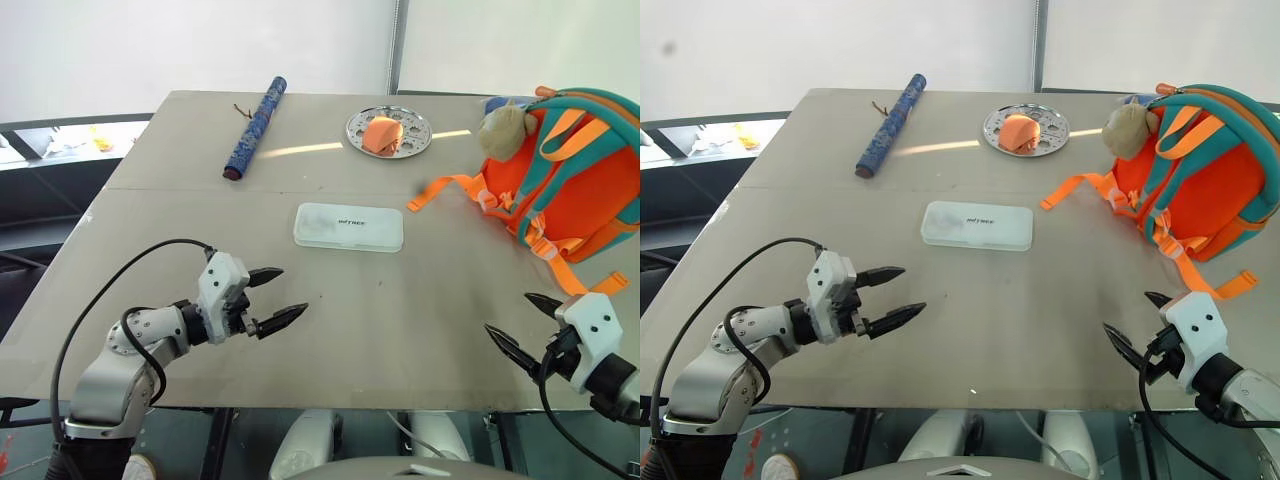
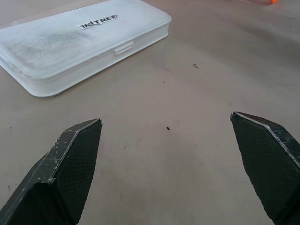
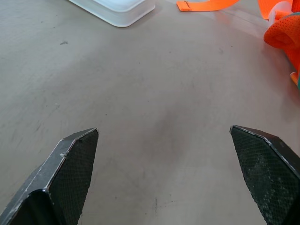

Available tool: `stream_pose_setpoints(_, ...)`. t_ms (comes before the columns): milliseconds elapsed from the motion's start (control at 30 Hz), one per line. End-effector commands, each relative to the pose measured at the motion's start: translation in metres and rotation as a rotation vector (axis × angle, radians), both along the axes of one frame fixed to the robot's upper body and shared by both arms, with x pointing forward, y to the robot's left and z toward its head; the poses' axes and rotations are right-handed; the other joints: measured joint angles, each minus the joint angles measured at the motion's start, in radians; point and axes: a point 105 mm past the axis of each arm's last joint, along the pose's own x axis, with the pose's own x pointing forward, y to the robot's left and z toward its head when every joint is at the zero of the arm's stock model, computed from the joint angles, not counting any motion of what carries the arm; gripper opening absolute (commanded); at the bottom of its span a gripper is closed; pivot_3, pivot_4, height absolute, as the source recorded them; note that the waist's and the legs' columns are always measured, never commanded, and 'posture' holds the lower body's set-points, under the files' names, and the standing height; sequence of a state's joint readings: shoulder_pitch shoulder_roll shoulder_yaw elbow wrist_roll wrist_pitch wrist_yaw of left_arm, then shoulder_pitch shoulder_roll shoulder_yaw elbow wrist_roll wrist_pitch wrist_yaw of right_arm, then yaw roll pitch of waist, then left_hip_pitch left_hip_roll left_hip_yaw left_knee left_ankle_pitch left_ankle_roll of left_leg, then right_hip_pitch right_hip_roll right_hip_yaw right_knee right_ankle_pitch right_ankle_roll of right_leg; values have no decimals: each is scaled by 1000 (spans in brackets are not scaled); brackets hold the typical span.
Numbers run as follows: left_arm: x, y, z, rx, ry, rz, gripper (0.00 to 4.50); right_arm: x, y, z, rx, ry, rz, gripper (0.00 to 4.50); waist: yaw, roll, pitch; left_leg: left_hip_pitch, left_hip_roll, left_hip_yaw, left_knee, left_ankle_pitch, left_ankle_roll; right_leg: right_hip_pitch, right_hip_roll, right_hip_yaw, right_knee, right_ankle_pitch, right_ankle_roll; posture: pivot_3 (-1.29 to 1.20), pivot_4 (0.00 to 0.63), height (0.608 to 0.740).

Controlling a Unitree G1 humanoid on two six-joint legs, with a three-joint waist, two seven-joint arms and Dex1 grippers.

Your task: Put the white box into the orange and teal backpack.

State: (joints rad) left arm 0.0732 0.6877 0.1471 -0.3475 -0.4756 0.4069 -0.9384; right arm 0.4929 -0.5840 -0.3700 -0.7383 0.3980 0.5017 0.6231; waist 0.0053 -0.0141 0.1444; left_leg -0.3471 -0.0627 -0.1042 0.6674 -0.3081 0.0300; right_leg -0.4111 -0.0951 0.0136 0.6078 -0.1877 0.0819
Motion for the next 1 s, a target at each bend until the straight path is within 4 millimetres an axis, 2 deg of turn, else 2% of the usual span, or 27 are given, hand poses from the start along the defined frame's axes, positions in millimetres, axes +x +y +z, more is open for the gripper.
stream_pose_setpoints(33, 8, -8, 17, -35, -58, -9, 4500, 5, 8, 13, -12, -66, 12, 4438, 1, 0, 0, 0, 0, 0, 0, 0, 0, 0, 0, 0, 0, 0, 0, 0, 150, 733)
stream_pose_setpoints(133, 22, -13, 30, -141, -47, 45, 4500, 15, 14, 20, 21, -126, -31, 4438, 9, -1, 1, 0, 0, 0, 0, 0, 0, 0, 0, -1, 0, 0, 0, 0, 150, 733)
stream_pose_setpoints(267, 36, -15, 46, -245, -25, 112, 4500, 30, 11, 35, 83, -209, -150, 4438, 7, -2, 2, 0, 0, -1, 0, 2, -4, 0, 1, 0, 0, 2, 3, 0, 150, 733)
stream_pose_setpoints(333, 37, -18, 51, -256, -30, 100, 4500, 38, 4, 41, 65, -238, -235, 4438, 6, -2, 3, -1, 0, -2, 0, 2, -6, -2, 1, 0, 0, 2, 3, 0, 150, 733)
stream_pose_setpoints(400, 33, -20, 53, -237, -35, 68, 4500, 42, 11, 44, 122, -213, -209, 4438, 4, -2, 3, -1, -1, -1, 0, 2, -6, -2, 1, 0, 0, 2, 3, 0, 150, 733)
stream_pose_setpoints(500, 38, -12, 53, -250, -18, 129, 4500, 50, 23, 47, 157, -175, -156, 4438, 2, -1, 3, -1, 0, -1, -2, 1, -7, -3, 2, 0, 0, 2, 3, 0, 150, 733)
stream_pose_setpoints(567, 53, -1, 50, -254, -11, 256, 4500, 62, 22, 44, 114, -158, -186, 4438, 3, -1, 3, -1, 0, -2, -2, 1, -7, -3, 2, 0, 0, 2, 3, 0, 150, 733)
stream_pose_setpoints(633, 65, 8, 48, -276, 9, 358, 4500, 73, 24, 44, 125, -152, -205, 3926, 7, -1, 3, -1, -1, -1, -1, 1, -7, -2, 2, 0, 0, 2, 3, 0, 150, 733)
stream_pose_setpoints(667, 71, 12, 48, -294, 15, 405, 4255, 79, 29, 45, 145, -148, -196, 3770, 8, -1, 3, -1, -1, -2, -1, 1, -7, -2, 2, 0, 0, 2, 3, 0, 150, 733)
stream_pose_setpoints(733, 79, 16, 50, -314, 20, 459, 3617, 89, 38, 46, 163, -144, -175, 2827, 6, -2, 3, -1, -2, -2, 0, 1, -7, -2, 3, 0, 0, 2, 3, 0, 150, 733)
stream_pose_setpoints(800, 88, 21, 47, -285, 22, 526, 2657, 102, 47, 41, 138, -138, -172, 1809, 5, -2, 3, -1, -2, -2, 0, 1, -7, -2, 3, 0, 0, 2, 3, 0, 150, 733)
stream_pose_setpoints(833, 94, 24, 47, -275, 20, 564, 2506, 111, 53, 36, 102, -142, -174, 1668, 4, -2, 3, -1, -2, -2, 0, 1, -7, -2, 3, 0, 0, 2, 2, 0, 150, 733)
stream_pose_setpoints(867, 99, 23, 45, -249, 18, 579, 1721, 119, 57, 31, 71, -141, -176, 862, 4, -2, 3, -1, -2, -2, -1, 1, -7, -2, 3, 0, 0, 2, 2, 0, 150, 733)
stream_pose_setpoints(933, 106, 21, 45, -228, 9, 610, 984, 131, 64, 23, 39, -126, -184, 76, 2, -2, 3, -1, -2, -1, -1, 1, -7, -3, 3, 1, 0, 2, 2, 0, 150, 733)
stream_pose_setpoints(967, 112, 22, 43, -215, 17, 641, 748, 138, 66, 20, 31, -119, -197, 24, 2, -2, 3, -2, -2, -1, -1, 1, -8, -4, 3, 1, -1, 2, 2, 0, 150, 733)
stream_pose_setpoints(1000, 116, 22, 40, -197, 25, 669, 230, 144, 70, 17, 16, -117, -196, 0, 3, -2, 3, -2, -2, -1, -2, 1, -8, -4, 3, 1, -1, 2, 2, 0, 150, 733)
